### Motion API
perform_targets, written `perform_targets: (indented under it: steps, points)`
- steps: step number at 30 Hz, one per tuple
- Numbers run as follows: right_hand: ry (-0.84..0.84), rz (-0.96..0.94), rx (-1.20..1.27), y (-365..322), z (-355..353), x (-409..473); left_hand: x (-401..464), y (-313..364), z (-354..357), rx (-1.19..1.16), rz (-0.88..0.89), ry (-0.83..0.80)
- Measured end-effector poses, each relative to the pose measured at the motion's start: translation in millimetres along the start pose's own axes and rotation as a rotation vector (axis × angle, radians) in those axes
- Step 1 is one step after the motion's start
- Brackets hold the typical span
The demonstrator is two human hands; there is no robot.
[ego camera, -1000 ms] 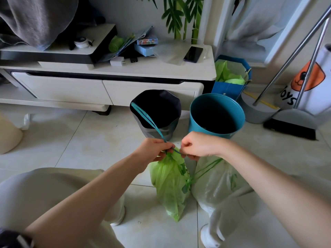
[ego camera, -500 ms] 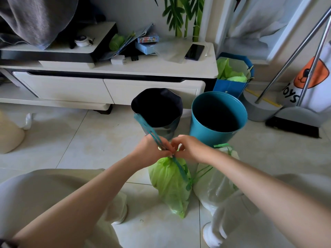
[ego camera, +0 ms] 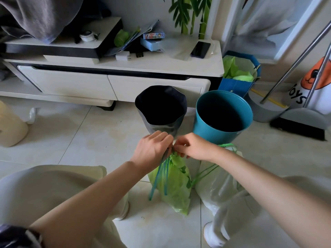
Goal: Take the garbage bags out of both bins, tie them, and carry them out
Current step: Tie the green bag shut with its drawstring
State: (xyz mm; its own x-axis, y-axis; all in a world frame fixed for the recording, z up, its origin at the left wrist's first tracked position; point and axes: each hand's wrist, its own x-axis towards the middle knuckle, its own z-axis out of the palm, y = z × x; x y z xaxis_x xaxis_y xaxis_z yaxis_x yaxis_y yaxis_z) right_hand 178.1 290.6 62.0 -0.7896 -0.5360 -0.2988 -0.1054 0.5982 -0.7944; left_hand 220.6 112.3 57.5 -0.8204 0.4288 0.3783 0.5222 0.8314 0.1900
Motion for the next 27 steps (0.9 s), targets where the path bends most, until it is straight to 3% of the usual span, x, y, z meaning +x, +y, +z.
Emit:
perform_targets:
  steps: [4,7,17,27]
  points:
    - [0.105,0.006,0.011,6.7,-4.2,4.2,-2.5,-0.4,0.8,-0.012,0.086,0.068]
    - [0.048,-0.015,0.074,6.1,-2.5,6.0,-4.6,-1.0,-0.5,0.003,0.15,0.11]
    - [0.053,0.0,0.049,-0.2,-1.2,6.3,-12.3,-7.5,3.9,-0.125,0.091,0.066]
    - [-0.115,0.055,-0.139,-24.2,-25.5,-3.1,-9.6,-7.9,0.7,-0.179,0.087,0.04]
